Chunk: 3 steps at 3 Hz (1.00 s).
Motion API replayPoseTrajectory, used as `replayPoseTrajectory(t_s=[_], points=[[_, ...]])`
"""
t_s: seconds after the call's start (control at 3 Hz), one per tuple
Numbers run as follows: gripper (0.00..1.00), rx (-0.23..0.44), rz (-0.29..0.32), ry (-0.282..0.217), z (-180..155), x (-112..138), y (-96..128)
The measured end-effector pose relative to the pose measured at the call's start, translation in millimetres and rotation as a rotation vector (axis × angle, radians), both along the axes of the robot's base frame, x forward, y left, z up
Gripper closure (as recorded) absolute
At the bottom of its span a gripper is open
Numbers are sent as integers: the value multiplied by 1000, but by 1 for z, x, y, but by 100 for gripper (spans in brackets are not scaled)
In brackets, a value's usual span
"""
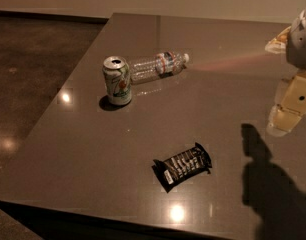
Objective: Move rxbar chocolate near 7up can
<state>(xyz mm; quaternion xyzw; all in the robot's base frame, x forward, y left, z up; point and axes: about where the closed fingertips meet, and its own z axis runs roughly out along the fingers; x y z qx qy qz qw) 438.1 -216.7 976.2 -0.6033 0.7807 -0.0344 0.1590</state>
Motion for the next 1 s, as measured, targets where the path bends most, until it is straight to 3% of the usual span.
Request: replayPoseTrajectory(t_s=[0.67,1.0], points=[[0,3,35,16,-2,2,7],[0,3,163,46,-20,2,41]])
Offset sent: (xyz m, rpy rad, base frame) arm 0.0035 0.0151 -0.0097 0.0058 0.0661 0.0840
